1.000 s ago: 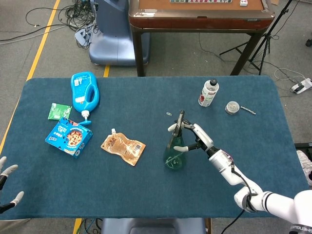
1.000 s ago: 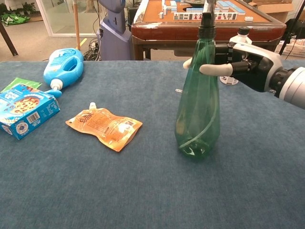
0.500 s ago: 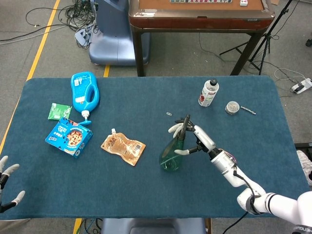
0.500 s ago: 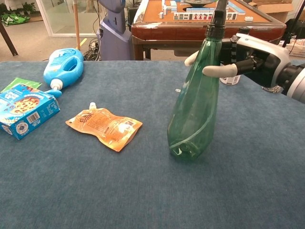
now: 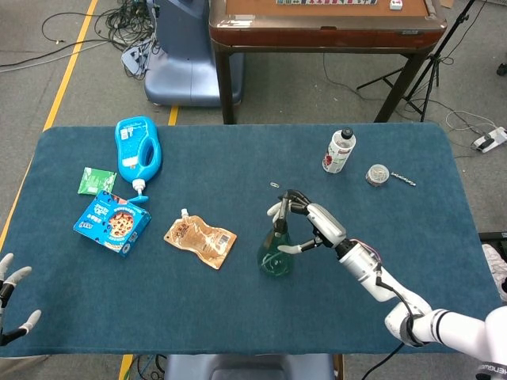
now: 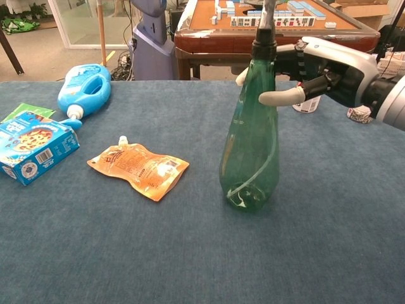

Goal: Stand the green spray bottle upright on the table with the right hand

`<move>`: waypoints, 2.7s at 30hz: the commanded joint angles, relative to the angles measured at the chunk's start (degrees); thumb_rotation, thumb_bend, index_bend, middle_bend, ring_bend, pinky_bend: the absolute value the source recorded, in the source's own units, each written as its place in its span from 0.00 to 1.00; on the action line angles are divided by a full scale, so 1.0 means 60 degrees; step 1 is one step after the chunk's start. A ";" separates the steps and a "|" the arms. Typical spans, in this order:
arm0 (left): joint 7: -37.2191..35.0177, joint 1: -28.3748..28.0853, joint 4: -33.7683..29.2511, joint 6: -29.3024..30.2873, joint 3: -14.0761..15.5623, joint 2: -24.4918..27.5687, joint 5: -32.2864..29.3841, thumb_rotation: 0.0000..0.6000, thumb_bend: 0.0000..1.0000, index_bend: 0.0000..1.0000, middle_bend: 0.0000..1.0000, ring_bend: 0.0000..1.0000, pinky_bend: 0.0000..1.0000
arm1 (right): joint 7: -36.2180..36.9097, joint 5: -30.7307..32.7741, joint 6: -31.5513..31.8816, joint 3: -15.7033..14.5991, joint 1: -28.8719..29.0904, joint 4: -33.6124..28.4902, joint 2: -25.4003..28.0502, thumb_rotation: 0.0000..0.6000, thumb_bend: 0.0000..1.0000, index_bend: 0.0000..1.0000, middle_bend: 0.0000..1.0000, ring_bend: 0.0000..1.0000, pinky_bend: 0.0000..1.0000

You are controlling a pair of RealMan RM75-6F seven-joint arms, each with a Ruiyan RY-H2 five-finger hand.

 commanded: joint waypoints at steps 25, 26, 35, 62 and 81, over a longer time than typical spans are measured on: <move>0.0082 -0.0050 -0.0033 -0.0059 0.0007 -0.0032 0.0004 1.00 0.26 0.19 0.01 0.04 0.04 | -0.0648 0.0309 -0.0713 -0.0268 0.0088 -0.0717 0.0619 0.76 0.00 0.00 0.03 0.00 0.00; 0.0080 -0.0049 -0.0028 -0.0057 0.0007 -0.0031 -0.0001 1.00 0.26 0.19 0.01 0.04 0.04 | -0.0654 0.0319 -0.0736 -0.0274 0.0090 -0.0722 0.0624 0.76 0.00 0.00 0.03 0.00 0.00; 0.0069 -0.0052 -0.0020 -0.0055 0.0013 -0.0033 0.0010 1.00 0.26 0.19 0.01 0.04 0.04 | -0.0719 0.0419 -0.0904 -0.0366 0.0028 -0.0819 0.0784 0.76 0.00 0.00 0.03 0.00 0.00; -0.0044 -0.0200 0.0050 -0.0040 -0.0128 -0.0091 0.0057 1.00 0.26 0.19 0.01 0.04 0.04 | -0.6760 0.1927 0.1481 -0.0941 -0.2878 -0.4675 0.4282 1.00 0.25 0.01 0.19 0.02 0.00; 0.0036 -0.0394 -0.0052 -0.0122 -0.0231 -0.0215 0.0106 1.00 0.26 0.19 0.01 0.04 0.04 | -0.8720 0.1309 0.4050 -0.1478 -0.5459 -0.5111 0.4445 1.00 0.24 0.03 0.20 0.03 0.00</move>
